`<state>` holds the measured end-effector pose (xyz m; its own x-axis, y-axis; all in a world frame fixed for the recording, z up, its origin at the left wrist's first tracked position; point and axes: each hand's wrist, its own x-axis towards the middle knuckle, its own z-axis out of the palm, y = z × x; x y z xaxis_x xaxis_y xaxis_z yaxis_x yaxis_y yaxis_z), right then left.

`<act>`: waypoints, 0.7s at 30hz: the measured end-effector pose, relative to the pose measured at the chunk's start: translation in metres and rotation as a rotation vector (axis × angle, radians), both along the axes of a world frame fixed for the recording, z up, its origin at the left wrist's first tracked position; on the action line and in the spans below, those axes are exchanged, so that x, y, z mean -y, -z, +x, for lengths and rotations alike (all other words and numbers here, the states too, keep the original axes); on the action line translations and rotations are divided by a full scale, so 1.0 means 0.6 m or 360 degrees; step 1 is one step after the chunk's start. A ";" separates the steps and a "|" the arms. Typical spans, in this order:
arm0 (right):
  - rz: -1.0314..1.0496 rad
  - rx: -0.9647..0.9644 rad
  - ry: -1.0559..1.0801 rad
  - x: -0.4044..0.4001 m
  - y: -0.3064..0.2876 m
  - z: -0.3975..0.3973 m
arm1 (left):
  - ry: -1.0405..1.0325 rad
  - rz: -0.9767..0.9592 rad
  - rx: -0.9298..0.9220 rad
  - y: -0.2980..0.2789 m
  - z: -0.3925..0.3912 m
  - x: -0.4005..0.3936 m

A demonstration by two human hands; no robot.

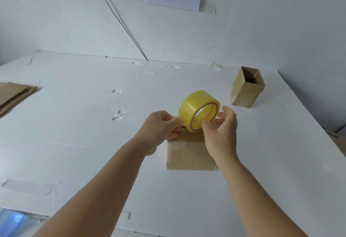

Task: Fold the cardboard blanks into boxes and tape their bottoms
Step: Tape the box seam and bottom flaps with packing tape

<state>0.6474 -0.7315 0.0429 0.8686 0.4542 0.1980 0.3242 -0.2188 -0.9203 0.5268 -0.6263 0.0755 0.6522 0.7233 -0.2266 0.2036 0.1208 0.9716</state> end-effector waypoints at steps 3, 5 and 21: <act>-0.0277 -0.0038 -0.0226 0.001 -0.009 0.016 | -0.0015 -0.0042 0.0008 0.000 0.000 -0.003; -0.0321 -0.0031 -0.0287 0.001 -0.014 0.024 | -0.0013 -0.0071 0.0022 0.002 -0.001 -0.006; -0.0246 0.0088 -0.0542 0.008 -0.025 0.054 | -0.0027 -0.0322 0.0072 0.011 0.001 -0.030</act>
